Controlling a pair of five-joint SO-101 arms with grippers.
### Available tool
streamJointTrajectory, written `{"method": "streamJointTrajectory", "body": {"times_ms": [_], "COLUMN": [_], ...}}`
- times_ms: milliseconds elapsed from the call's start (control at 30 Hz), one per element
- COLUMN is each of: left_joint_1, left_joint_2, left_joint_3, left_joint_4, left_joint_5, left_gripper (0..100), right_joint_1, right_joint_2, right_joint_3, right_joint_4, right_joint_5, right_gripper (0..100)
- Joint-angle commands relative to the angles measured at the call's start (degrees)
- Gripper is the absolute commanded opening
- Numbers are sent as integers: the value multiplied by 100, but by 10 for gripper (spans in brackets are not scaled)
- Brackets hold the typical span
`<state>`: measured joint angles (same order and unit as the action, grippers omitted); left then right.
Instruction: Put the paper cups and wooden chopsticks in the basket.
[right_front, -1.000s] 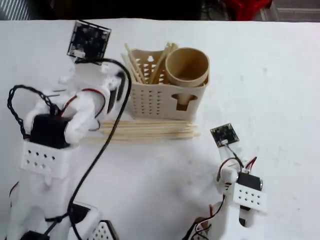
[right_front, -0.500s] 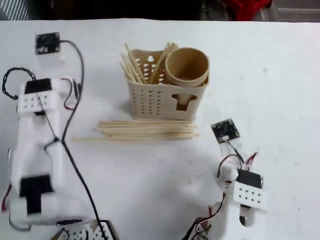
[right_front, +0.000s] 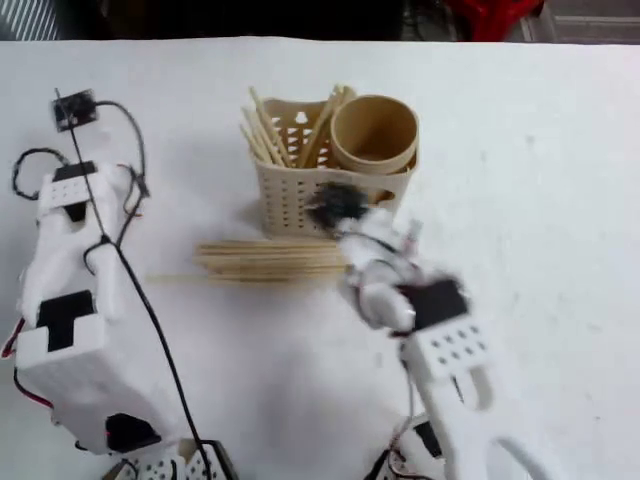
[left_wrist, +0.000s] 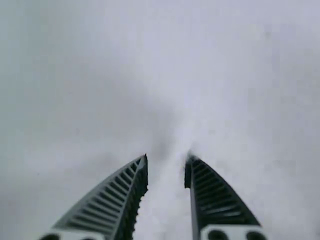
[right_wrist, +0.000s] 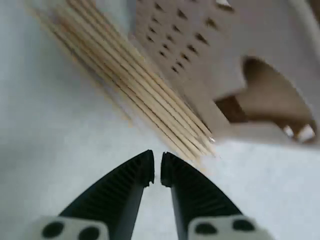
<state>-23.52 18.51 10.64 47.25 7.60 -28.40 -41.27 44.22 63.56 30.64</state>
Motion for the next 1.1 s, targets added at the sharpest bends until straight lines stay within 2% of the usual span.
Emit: {"method": "streamJointTrajectory", "body": {"times_ms": [0,167,300,633,867,1067], "left_joint_1": [-382,-593,-1015,-1051,-1033,-980], "left_joint_2": [-40,-48,-40,-57,-75,-75], "left_joint_3": [-281,-290,-369,-360,-404,-404], "left_joint_4": [-114,-105,-105,-79,149,149], "left_joint_5": [492,598,1125,1116,1116,1116], "left_gripper": [140,140,140,140,140,140], "right_joint_1": [-954,-1314,-1341,-1349,-1332,-1042], "right_joint_2": [954,2299,3187,5402,6580,6800], "right_joint_3": [-774,-1442,-1873,-2760,-3297,-3508], "right_joint_4": [-251,-1103,-1956,-4171,-4804,-4910], "right_joint_5": [114,-167,-193,-193,-246,-1134], "right_gripper": [122,122,102,57,18,17]}}
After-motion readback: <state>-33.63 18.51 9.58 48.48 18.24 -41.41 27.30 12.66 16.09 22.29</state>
